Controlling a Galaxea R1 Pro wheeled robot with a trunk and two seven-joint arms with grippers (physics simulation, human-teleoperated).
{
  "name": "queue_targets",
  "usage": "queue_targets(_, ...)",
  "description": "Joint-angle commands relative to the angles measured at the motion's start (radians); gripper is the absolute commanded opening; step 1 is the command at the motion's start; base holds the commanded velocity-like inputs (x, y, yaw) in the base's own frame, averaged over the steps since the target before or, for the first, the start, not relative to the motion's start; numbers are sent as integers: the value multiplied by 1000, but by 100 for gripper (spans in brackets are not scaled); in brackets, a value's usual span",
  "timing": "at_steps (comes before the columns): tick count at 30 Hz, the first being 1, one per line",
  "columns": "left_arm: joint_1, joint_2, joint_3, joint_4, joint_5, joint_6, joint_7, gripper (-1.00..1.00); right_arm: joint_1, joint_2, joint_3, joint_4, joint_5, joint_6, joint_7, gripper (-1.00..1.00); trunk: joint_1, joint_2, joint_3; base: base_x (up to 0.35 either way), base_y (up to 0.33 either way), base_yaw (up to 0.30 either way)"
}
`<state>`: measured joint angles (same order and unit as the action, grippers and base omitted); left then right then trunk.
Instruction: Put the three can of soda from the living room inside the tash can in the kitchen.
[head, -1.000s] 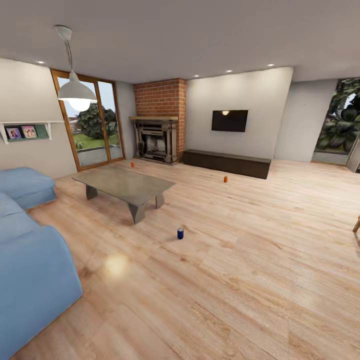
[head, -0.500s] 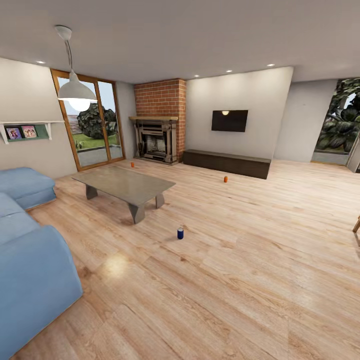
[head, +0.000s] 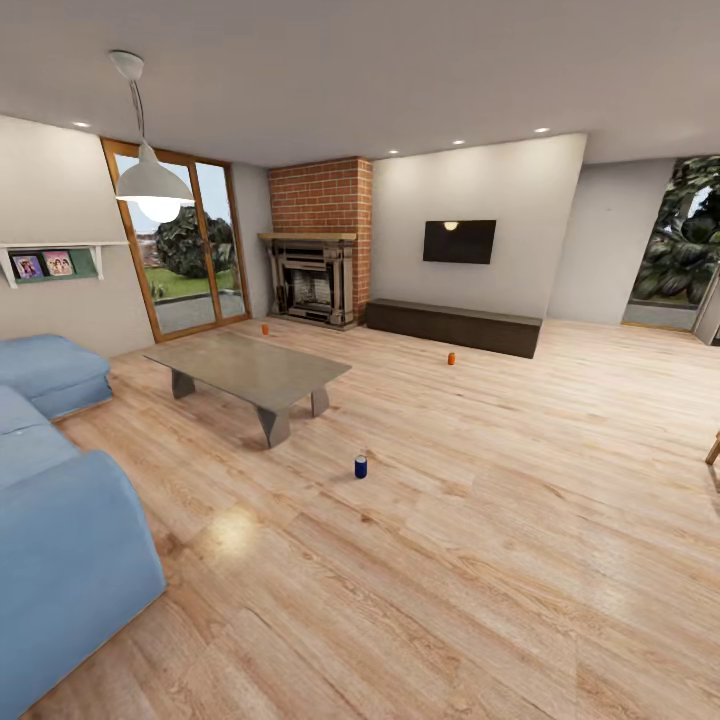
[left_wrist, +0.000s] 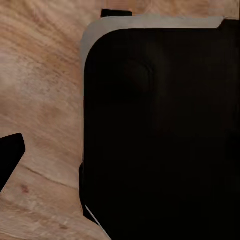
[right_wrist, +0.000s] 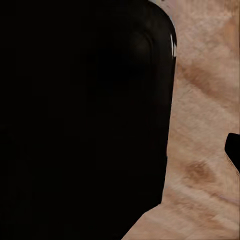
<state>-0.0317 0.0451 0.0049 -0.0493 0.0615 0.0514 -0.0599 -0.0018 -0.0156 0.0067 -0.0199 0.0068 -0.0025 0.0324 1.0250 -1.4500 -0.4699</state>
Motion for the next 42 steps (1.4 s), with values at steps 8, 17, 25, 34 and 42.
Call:
queue_targets(8,-13,-4,1,-847,34,76,-173,100,-5,-3,-3,-662,-1,-29,169,100,0,0,0,26,0,0)
queue_targets(17,-4,1,3,-1434,38,257,-171,100,5,-5,-3,-1267,-2,183,203,100,0,0,0,10,0,0)
queue_targets(25,86,-1,-1,-1466,-20,-18,-141,100,122,-11,-16,-1345,-6,-55,205,100,0,0,0,0,0,0)
queue_targets(34,151,0,-3,-1119,-48,-276,-102,100,141,-16,-31,-1226,-3,-203,200,100,0,0,0,0,0,0)
queue_targets(42,148,3,-5,-1020,-51,-305,-107,100,143,-30,-103,-1223,-8,-209,209,100,0,0,0,0,0,0)
